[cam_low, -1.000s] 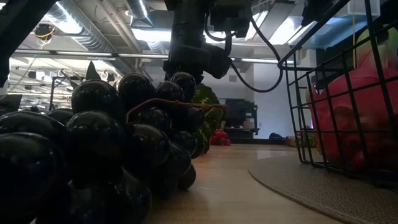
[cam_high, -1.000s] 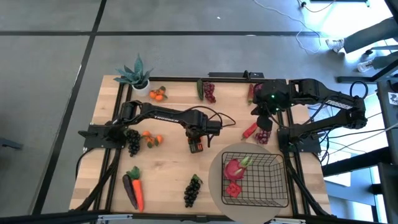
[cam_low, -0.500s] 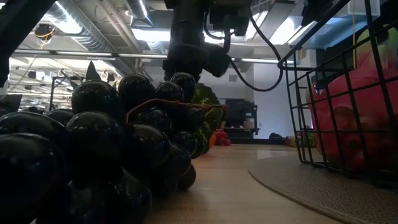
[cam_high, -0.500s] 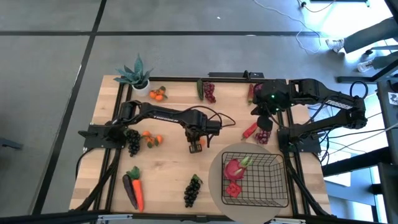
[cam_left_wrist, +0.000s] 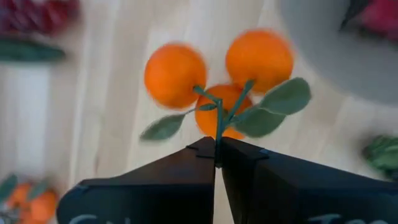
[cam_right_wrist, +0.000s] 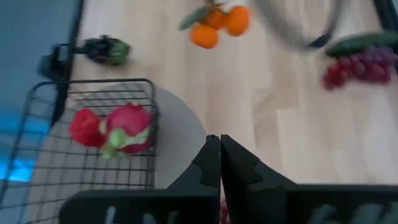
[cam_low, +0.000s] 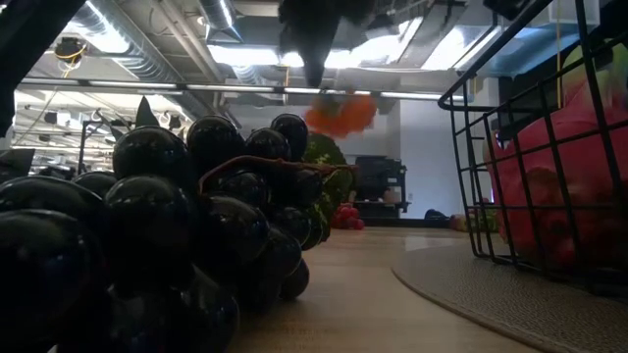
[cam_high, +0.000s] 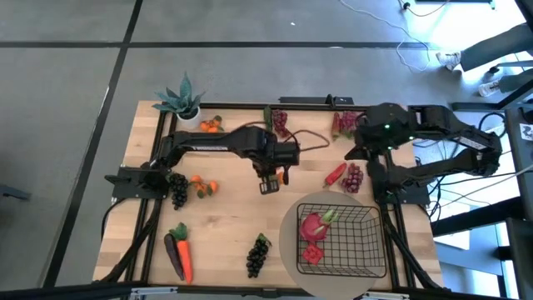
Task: Build produce basket
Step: Put the bottom right tangerines into the black wire basket
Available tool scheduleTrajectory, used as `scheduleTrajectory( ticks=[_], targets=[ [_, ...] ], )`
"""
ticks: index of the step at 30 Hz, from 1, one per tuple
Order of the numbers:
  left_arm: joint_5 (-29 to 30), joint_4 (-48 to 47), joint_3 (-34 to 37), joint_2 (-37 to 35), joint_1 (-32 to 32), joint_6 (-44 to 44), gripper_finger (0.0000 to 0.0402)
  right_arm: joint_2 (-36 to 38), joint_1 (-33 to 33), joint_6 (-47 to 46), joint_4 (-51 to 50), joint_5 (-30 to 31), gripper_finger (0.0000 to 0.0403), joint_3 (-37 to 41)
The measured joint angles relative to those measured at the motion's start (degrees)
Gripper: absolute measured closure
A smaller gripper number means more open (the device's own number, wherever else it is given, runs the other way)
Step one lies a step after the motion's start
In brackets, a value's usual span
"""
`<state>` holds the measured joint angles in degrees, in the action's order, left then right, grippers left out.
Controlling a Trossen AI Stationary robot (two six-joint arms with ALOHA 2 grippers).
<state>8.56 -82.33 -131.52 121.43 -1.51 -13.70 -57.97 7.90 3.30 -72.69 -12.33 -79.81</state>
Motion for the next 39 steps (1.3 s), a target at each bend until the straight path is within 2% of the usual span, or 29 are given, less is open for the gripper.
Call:
scheduleTrajectory(
  ticks=[2, 4, 12, 20, 25, 39],
  targets=[
    [1.07, 0.38, -3.58, -0.06, -0.25, 0.81, 0.0401, 0.77, -0.02, 1.56, 0.42, -2.67, 0.0403, 0.0],
    [2.66, 3.97, -2.67, -1.18, -0.89, 1.67, 0.0401, 0.83, -0.07, 2.32, 1.23, -3.96, 0.0403, 0.0],
    [6.23, 7.22, -2.48, -2.23, -2.99, 3.88, 0.0401, -2.85, -0.04, 3.34, 8.18, -2.54, 0.0396, 0.37],
    [10.18, 9.65, -2.48, -2.25, -3.15, 3.81, 0.0401, -8.87, -0.07, 8.68, 10.96, -2.72, 0.0328, 0.37],
    [10.56, 9.84, -2.48, -2.25, -3.11, 3.81, 0.0401, -12.25, -0.07, 11.17, 16.24, -2.76, 0.0295, 0.37],
    [10.5, 11.42, -2.48, -2.25, -2.89, 3.83, 0.0401, -19.88, -0.35, 19.53, 24.67, -2.8, 0.0297, 0.35]
  ],
)
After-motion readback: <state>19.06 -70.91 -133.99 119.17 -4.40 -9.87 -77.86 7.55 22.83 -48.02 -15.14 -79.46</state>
